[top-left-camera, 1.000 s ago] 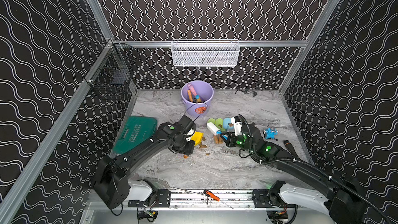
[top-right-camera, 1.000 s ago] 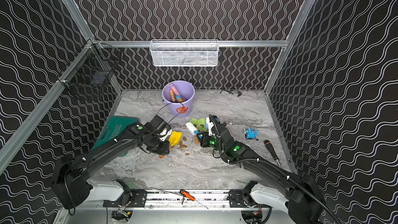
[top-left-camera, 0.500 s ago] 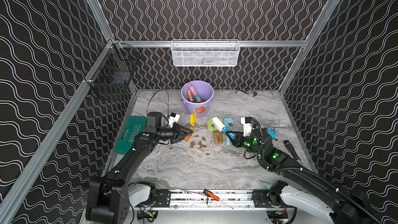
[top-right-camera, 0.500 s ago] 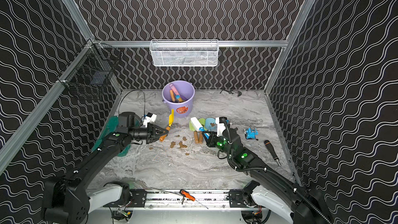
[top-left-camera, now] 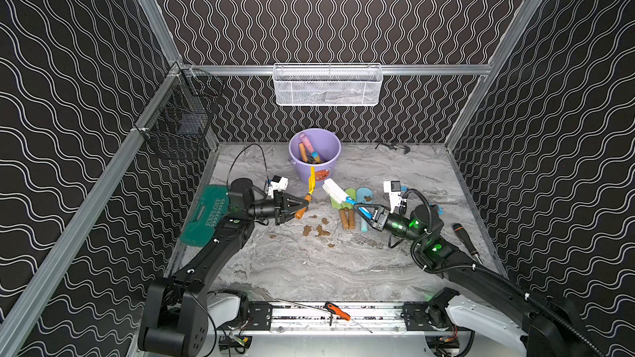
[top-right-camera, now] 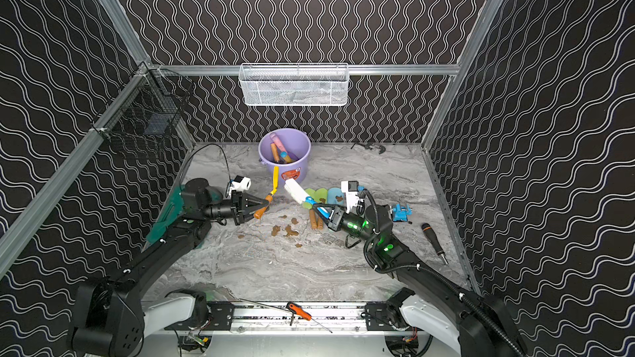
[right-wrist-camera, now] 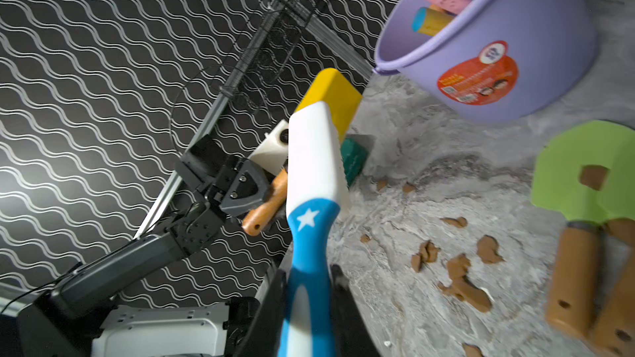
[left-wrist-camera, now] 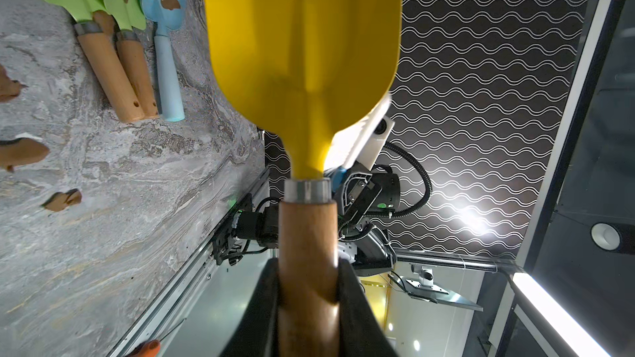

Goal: Brush the soil off the hand trowel and place it into the bucket
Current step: Brush off the soil from the hand trowel.

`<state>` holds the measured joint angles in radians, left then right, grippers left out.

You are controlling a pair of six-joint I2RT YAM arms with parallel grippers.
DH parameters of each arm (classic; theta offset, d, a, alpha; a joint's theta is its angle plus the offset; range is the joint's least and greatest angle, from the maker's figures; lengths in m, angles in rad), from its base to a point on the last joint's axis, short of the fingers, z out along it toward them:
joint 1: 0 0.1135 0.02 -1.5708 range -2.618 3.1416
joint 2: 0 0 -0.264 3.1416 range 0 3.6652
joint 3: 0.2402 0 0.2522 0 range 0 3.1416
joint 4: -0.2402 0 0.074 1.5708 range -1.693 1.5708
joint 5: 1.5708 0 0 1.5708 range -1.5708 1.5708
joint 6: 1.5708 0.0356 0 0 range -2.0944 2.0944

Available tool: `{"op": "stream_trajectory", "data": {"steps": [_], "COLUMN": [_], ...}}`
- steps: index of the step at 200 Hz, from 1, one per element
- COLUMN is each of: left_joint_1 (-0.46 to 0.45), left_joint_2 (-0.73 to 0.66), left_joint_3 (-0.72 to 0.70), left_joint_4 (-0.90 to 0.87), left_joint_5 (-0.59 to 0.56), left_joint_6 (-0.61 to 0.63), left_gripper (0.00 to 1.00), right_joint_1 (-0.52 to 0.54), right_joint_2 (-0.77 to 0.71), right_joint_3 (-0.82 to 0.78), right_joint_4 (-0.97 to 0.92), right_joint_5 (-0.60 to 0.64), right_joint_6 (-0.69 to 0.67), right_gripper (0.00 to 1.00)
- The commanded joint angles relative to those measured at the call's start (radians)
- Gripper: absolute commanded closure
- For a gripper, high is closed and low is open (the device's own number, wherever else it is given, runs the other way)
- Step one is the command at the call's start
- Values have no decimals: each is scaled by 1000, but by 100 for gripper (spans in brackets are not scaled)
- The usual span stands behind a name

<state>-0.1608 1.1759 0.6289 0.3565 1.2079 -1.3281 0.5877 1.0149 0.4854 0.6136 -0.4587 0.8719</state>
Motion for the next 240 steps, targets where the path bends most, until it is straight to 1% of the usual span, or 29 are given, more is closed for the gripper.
{"op": "stream_trajectory", "data": {"steps": [1,16,33,53,74,94,116,141,152,158,186,214,232,240], "left_joint_1": [3,1,2,1,2,2,2,2,2,2,3,2,2,2], "left_joint_2": [-12,-15,-16,-10,-2,11,9,-6,-13,-14,-14,-13,-14,-17], "left_joint_3": [15,18,15,8,-3,-14,-14,-5,4,5,-14,-33,-34,-34], "left_joint_4": [7,-9,13,68,116,195,200,130,68,63,129,173,187,187], "left_joint_5": [12,11,12,10,13,19,24,25,24,22,27,25,25,23], "left_joint_6": [36,44,25,-13,-46,-99,-104,-63,-18,-7,-49,-82,-92,-94], "left_gripper": [100,100,100,100,100,100,100,100,100,100,100,100,100,100], "right_joint_1": [0,1,1,1,1,3,1,1,0,0,0,0,0,0], "right_joint_2": [45,91,133,158,187,221,225,157,124,104,74,143,218,250], "right_joint_3": [29,47,51,20,4,-41,-78,-90,-79,-70,-8,59,90,80], "right_joint_4": [142,182,202,266,263,305,255,180,167,152,140,173,186,225], "right_joint_5": [-66,-87,-92,-95,-113,-125,-106,-50,-39,-24,7,6,-25,-37], "right_joint_6": [38,58,76,105,122,158,144,110,102,97,68,55,59,76], "right_gripper": [100,100,100,100,100,100,100,100,100,100,100,100,100,100]}}
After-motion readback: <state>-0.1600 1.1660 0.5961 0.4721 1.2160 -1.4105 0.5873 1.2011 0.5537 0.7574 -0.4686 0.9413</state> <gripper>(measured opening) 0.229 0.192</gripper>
